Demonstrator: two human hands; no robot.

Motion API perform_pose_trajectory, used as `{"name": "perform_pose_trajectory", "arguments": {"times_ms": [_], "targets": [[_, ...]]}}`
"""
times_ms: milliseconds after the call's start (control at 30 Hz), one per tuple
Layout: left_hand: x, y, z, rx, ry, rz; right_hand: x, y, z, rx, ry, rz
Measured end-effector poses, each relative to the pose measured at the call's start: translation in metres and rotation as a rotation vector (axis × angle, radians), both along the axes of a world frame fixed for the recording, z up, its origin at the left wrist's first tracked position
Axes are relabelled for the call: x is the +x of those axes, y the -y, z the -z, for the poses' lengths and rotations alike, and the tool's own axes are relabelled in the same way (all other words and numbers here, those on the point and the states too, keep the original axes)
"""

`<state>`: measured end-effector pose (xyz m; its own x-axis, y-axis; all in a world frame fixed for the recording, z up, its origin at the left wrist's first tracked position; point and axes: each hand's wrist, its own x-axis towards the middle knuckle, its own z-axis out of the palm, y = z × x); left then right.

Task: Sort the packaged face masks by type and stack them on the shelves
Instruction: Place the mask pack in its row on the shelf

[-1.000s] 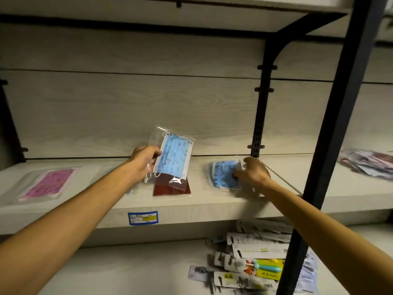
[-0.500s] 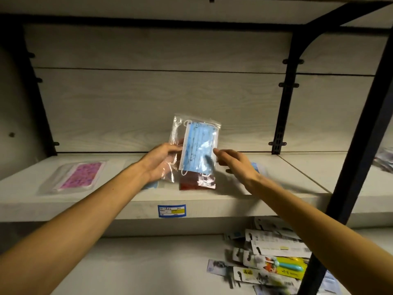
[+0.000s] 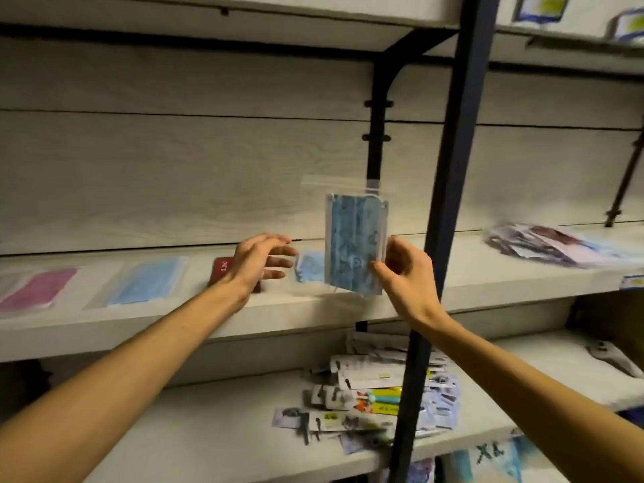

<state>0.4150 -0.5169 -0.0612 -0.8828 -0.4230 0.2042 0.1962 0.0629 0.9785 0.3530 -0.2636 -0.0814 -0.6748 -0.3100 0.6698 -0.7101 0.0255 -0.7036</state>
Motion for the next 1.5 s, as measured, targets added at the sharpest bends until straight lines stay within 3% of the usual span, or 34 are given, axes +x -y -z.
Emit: {"name": "perform_pose_trajectory", "arguments": {"times_ms": [133,333,433,667,767,933,1167,1367,1500], "targets": [[-0.013,-0.086,0.000,-0.173,-0.002,0.062,-0.003,-0.093,0.009,0.002,-0.072,0.106],[-0.032,-0.223,0.020,-0.353,-0.004,0.263,-0.041,-0.217,0.021,-0.038,0.062,0.290],[-0.043,-0.277,0.029,-0.463,-0.040,0.259,-0.058,-0.256,0.023,-0.003,0.129,0.311],[-0.078,-0.329,0.032,-1.193,-0.221,-0.005,-0.113,-0.283,0.016,0.093,0.224,0.222],[-0.102,-0.330,0.030,-1.422,-0.185,-0.042,-0.143,-0.272,0.010,0.190,0.243,0.226],[-0.146,-0.319,0.026,-1.454,-0.026,-0.075,-0.193,-0.246,0.001,0.404,0.169,0.281],[-0.211,-0.309,0.012,-1.461,0.404,-0.098,-0.259,-0.220,0.003,0.787,0.018,0.371],[-0.261,-0.314,-0.014,-1.520,0.592,-0.144,-0.315,-0.252,-0.027,0.775,-0.039,0.318],[-0.302,-0.336,-0.022,-1.541,0.542,-0.239,-0.352,-0.296,-0.047,0.711,-0.065,0.363]]}}
